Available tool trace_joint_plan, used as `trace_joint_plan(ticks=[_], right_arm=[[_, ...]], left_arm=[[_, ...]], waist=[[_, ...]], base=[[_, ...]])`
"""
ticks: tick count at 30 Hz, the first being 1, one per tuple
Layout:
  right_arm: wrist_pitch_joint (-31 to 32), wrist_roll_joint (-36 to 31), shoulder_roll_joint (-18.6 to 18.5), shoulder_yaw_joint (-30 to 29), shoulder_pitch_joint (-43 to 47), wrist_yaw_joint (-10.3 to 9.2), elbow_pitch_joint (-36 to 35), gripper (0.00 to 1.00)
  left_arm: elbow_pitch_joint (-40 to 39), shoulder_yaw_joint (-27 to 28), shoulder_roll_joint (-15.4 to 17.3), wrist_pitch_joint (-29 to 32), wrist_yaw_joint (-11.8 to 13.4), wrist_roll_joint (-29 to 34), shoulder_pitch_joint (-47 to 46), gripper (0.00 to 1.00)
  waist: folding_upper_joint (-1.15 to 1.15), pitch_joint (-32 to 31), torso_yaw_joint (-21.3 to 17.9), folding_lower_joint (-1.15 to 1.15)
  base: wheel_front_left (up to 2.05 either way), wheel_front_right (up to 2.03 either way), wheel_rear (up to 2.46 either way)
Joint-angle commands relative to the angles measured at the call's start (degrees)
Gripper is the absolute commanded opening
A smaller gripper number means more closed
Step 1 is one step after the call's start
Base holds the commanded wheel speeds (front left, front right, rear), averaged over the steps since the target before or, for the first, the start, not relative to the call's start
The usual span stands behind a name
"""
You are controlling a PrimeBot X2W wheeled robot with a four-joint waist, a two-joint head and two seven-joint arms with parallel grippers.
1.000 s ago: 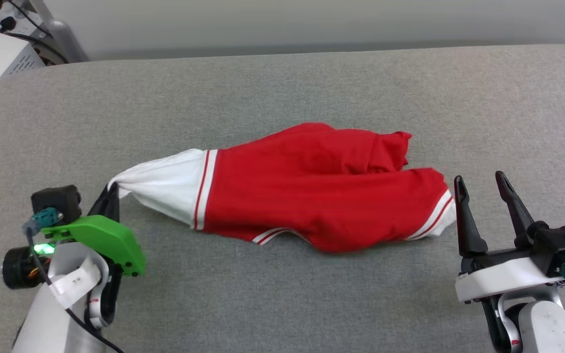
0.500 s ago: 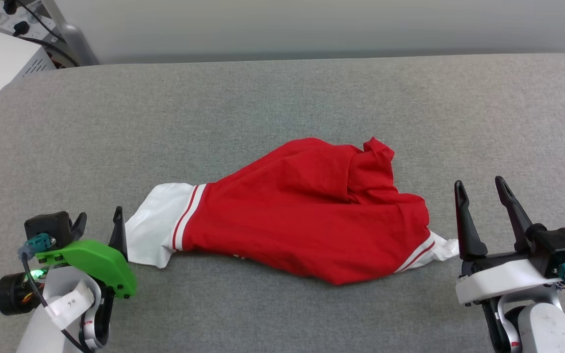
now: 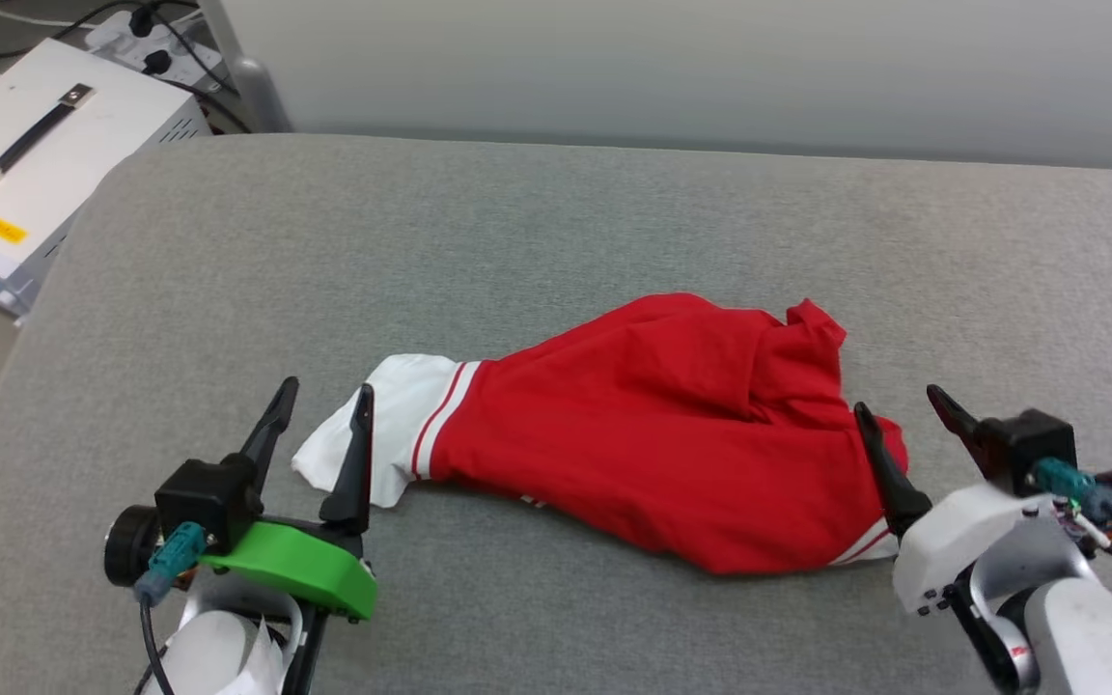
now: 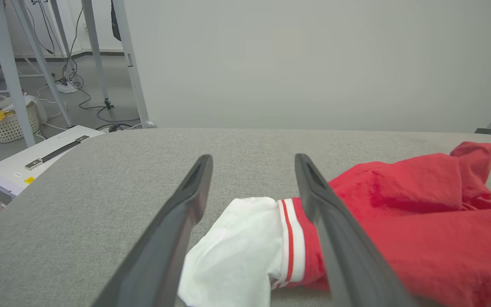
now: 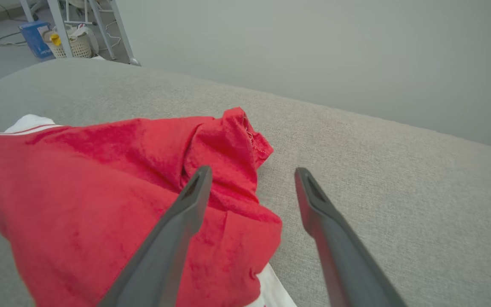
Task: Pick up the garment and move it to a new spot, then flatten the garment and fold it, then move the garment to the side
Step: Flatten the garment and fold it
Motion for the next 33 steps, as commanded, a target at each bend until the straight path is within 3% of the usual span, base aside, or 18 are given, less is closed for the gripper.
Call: trace_joint_plan(ticks=[1, 2, 3, 4, 10, 15, 22, 23, 24, 25, 33], right_arm=[[3.7, 1.4, -1.9, 1.1, -2.4, -0.05, -0.7, 1.0], [7.6, 2.6, -3.4, 1.8, -3.6, -0.05, -1.0, 1.0], [17.6, 5.5, -7.1, 3.7, -7.0, -0.05, -1.3, 1.0], [21.4, 7.1, -8.1, 4.3, -8.2, -0.05, -1.1, 1.0], [36.3, 12.1, -12.6, 6.1, -14.3, -0.05, 2.1, 1.0], [40.3, 12.5, -14.4, 7.1, -17.5, -0.05, 5.9, 1.0], [39.2, 11.2, -16.0, 8.6, -19.9, -0.05, 12.1, 1.0], [39.0, 11.2, -16.2, 8.7, -20.0, -0.05, 12.8, 0.5], [38.6, 11.2, -16.5, 9.1, -20.2, -0.05, 13.4, 0.19], [38.2, 11.2, -16.8, 9.4, -20.4, -0.05, 13.9, 0.0], [31.9, 9.6, -20.4, 9.7, -24.4, -0.05, 13.9, 0.0]], left_arm=[[-0.9, -0.4, -0.5, -0.6, -0.4, 0.7, 0.9, 1.0], [-1.5, -0.9, -0.8, -0.8, -0.5, 0.9, 1.0, 1.0], [-2.4, -2.2, -1.5, -1.1, -0.7, 1.5, 1.0, 1.0], [-2.5, -2.6, -1.8, -1.2, -0.8, 1.5, 0.8, 1.0], [-2.3, -4.0, -3.4, -1.5, -1.1, 1.6, -0.1, 1.0], [-1.6, -4.9, -4.5, -1.6, -1.4, 1.8, -0.9, 1.0], [-1.7, -5.4, -5.7, -1.7, -1.9, 2.0, -1.8, 1.0], [-1.7, -5.5, -5.8, -1.7, -2.0, 2.1, -1.9, 1.0], [-1.8, -5.5, -6.0, -1.7, -2.0, 2.2, -1.9, 1.0], [-1.8, -5.5, -6.1, -1.7, -2.1, 2.2, -2.0, 1.0], [-1.5, -5.2, -7.2, -1.7, -2.5, 2.4, -1.9, 1.0]], waist=[[0.63, 0.3, 3.8, 0.0], [0.63, 0.6, 4.9, 0.0], [0.63, 1.7, 7.6, 0.0], [0.63, 2.1, 8.6, 0.0], [0.63, 4.7, 13.6, 0.0], [0.63, 6.8, 16.7, 0.0], [0.63, 9.2, 19.3, 0.0], [0.63, 9.5, 19.5, 0.0], [0.63, 9.7, 19.7, 0.0], [0.63, 9.9, 19.9, 0.0], [0.63, 9.4, 20.8, 0.0]], base=[[0.0, 0.0, 0.0], [0.0, 0.0, 0.0], [0.0, 0.0, 0.0], [0.0, 0.0, 0.0], [0.0, 0.0, 0.0], [0.0, 0.0, 0.0], [0.0, 0.0, 0.0], [0.0, 0.0, 0.0], [0.0, 0.0, 0.0], [0.0, 0.0, 0.0], [0.0, 0.0, 0.0]])
